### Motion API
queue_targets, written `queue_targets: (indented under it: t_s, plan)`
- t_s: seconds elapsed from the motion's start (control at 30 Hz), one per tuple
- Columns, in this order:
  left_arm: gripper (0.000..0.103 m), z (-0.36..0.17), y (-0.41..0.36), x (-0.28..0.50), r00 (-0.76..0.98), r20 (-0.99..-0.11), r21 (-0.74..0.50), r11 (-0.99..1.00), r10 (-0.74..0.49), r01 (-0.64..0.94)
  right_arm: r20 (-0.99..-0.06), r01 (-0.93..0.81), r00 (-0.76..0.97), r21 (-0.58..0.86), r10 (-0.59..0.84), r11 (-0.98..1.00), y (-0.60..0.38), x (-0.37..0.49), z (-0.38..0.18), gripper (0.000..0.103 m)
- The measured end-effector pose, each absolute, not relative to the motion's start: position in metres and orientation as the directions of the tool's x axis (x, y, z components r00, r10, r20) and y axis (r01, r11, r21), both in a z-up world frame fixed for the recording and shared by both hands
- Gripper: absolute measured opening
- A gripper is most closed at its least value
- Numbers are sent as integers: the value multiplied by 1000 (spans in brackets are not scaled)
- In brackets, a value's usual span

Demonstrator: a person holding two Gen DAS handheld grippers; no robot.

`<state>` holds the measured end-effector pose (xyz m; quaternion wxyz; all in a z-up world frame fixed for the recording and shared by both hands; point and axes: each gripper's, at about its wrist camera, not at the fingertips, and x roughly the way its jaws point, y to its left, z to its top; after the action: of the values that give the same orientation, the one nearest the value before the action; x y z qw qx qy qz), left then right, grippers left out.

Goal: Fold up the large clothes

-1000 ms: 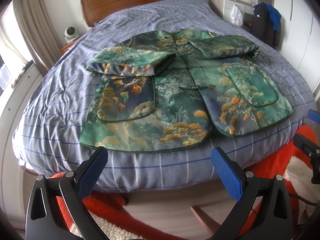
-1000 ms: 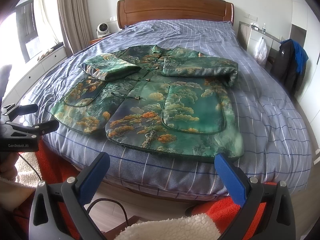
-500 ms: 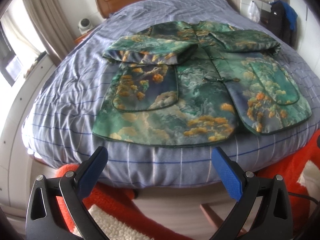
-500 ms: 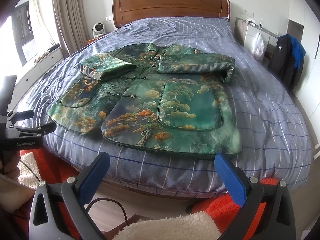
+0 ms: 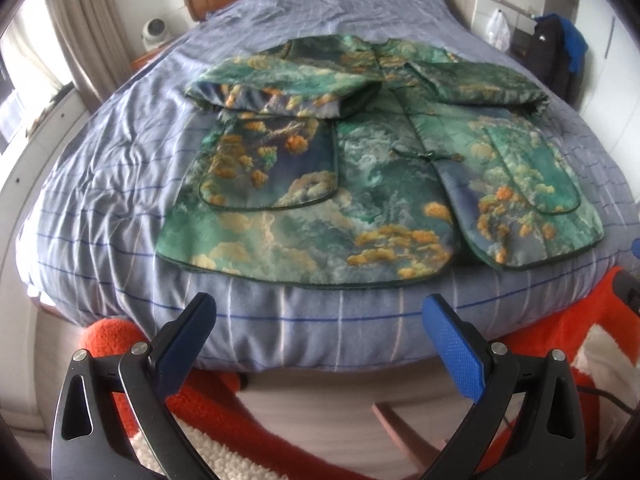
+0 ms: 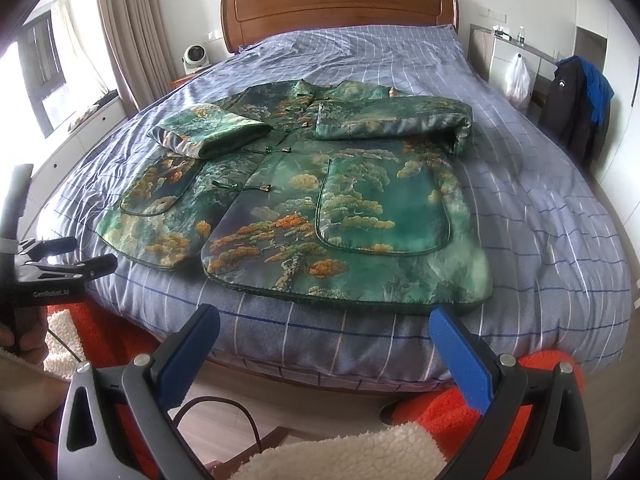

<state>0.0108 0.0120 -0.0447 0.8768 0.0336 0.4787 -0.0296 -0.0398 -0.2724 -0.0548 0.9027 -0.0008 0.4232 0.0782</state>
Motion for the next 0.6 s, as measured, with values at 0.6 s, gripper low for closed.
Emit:
queue_targets:
  t_s: [0.6]
  plan:
    - [103,-34,20,13,551,-835,71,993,8,94,-778,-133,619,26,103,991,-275,-35,-57,103]
